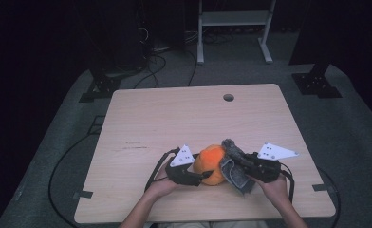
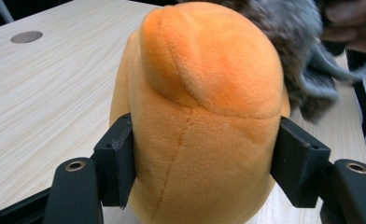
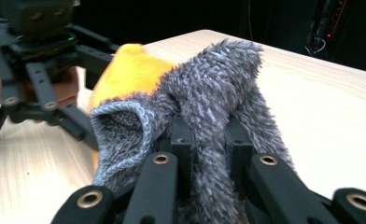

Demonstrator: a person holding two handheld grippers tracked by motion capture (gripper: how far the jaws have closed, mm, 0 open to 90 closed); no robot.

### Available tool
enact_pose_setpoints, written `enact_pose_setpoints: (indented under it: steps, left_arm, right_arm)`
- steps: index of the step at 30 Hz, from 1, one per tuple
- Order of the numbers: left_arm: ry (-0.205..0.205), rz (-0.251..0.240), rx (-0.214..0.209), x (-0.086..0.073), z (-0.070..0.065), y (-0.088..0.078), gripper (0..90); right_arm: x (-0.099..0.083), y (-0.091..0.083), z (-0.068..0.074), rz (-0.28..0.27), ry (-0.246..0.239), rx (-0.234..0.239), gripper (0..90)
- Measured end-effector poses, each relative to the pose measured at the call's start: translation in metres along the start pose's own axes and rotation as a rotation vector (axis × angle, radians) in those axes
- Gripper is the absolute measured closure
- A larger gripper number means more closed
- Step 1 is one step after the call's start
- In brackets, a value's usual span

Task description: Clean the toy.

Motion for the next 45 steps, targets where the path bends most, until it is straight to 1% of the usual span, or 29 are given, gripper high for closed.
enact_pose_setpoints:
  steps: [1,3,5,7,9,10,11,13,14,16,17,20,21,22,23,25,26,27,29,30,32,34,36,38,39,40,42,43,45]
  left_arm:
    - [-0.005,0.001,0.002,0.0,0.0,0.0,32.0]
    - [-0.001,0.001,0.007,0.0,-0.001,0.001,32.0]
    - [0.024,0.008,0.016,0.001,-0.005,0.001,32.3]
    - [0.06,0.015,0.021,0.001,-0.01,0.003,32.7]
    - [0.084,0.018,0.022,0.001,-0.016,0.004,33.2]
    - [0.097,0.02,0.024,0.001,-0.017,0.005,33.6]
    - [0.102,0.02,0.024,0.001,-0.018,0.005,33.8]
    - [0.105,0.017,0.019,0.001,-0.018,0.005,34.2]
    - [0.104,0.016,0.015,0.001,-0.018,0.005,34.2]
    - [0.089,0.014,0.014,0.001,-0.016,0.005,34.1]
    - [0.073,0.013,0.016,0.001,-0.013,0.004,33.6]
    - [-0.013,-0.006,0.016,0.001,-0.002,0.003,32.4]
    - [-0.036,-0.008,0.014,0.0,0.001,0.002,32.3]
    - [-0.05,-0.013,0.012,0.0,0.003,0.002,32.1]
    - [-0.055,-0.012,0.014,0.0,0.003,0.002,32.1]
    - [-0.059,-0.013,0.018,-0.001,0.003,0.002,32.0]
    - [-0.057,-0.015,0.018,-0.001,0.002,0.002,32.0]
    - [-0.042,-0.015,0.02,-0.001,0.001,0.003,32.1]
    - [0.005,-0.005,0.026,0.0,-0.007,0.005,32.6]
    - [0.031,-0.004,0.031,0.0,-0.01,0.005,32.8]
    - [0.064,0.004,0.037,0.0,-0.015,0.006,33.3]
    - [0.069,0.003,0.034,0.0,-0.017,0.006,34.1]
    - [0.085,0.002,0.027,0.0,-0.018,0.006,34.4]
    - [0.106,0.004,0.02,-0.001,-0.02,0.007,34.4]
    - [0.109,0.005,0.017,-0.001,-0.02,0.007,34.4]
    - [0.108,0.007,0.014,0.0,-0.019,0.006,34.3]
    - [0.089,0.006,0.012,0.0,-0.016,0.005,33.1]
    - [0.074,0.001,0.012,0.0,-0.014,0.005,32.1]
    - [0.025,-0.006,0.018,0.0,-0.009,0.004,29.0]
  right_arm:
    - [0.001,0.001,0.005,0.003,-0.017,0.004,77.5]
    - [0.005,0.006,0.017,0.006,-0.056,0.017,77.5]
    - [0.011,0.01,0.029,0.003,-0.087,0.043,77.7]
    - [0.017,0.014,0.041,0.001,-0.12,0.07,77.7]
    - [0.023,0.016,0.047,-0.003,-0.14,0.088,77.7]
    - [0.025,0.016,0.048,-0.002,-0.151,0.085,77.7]
    - [0.026,0.015,0.045,0.0,-0.155,0.077,77.7]
    - [0.026,0.011,0.036,-0.013,-0.125,0.067,77.8]
    - [0.024,0.008,0.029,-0.018,-0.117,0.048,77.7]
    - [0.019,0.004,0.016,-0.01,-0.097,0.013,77.7]
    - [0.015,0.001,0.01,-0.006,-0.084,0.001,77.7]
    - [0.003,-0.003,0.001,0.022,-0.055,-0.023,77.7]
    - [0.0,-0.003,0.001,0.03,-0.051,-0.023,77.7]
    - [-0.001,-0.002,0.003,0.035,-0.053,-0.02,77.7]
    - [-0.001,0.0,0.005,0.036,-0.06,-0.016,77.7]
    - [0.001,0.004,0.014,0.027,-0.073,0.002,77.6]
    - [0.004,0.006,0.02,0.02,-0.079,0.022,77.6]
    - [0.006,0.008,0.025,0.015,-0.089,0.039,77.6]
    - [0.012,0.013,0.038,0.004,-0.111,0.08,77.7]
    - [0.015,0.015,0.043,0.006,-0.126,0.091,77.7]
    - [0.02,0.017,0.047,0.008,-0.147,0.098,77.7]
    - [0.023,0.015,0.042,0.001,-0.14,0.092,77.7]
    - [0.023,0.011,0.033,-0.019,-0.11,0.077,77.7]
    - [0.022,0.007,0.022,-0.026,-0.089,0.053,77.8]
    - [0.02,0.005,0.017,-0.025,-0.069,0.044,77.7]
    - [0.018,0.003,0.012,-0.025,-0.061,0.035,77.7]
    - [0.011,0.001,0.005,-0.015,-0.033,0.022,77.7]
    - [0.009,-0.001,0.003,-0.006,-0.029,0.014,77.7]
    - [0.004,-0.003,0.002,0.011,-0.028,0.006,77.7]
Point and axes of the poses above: each handheld gripper's, and its own axes: y roughly forward along the jaws, x roughly out of its top, z roughly to its left, the point moved 5 cm from there along y, roughly forward along the jaws, and after that the axes turned 5 degrees about x, right-handed, at the moved point
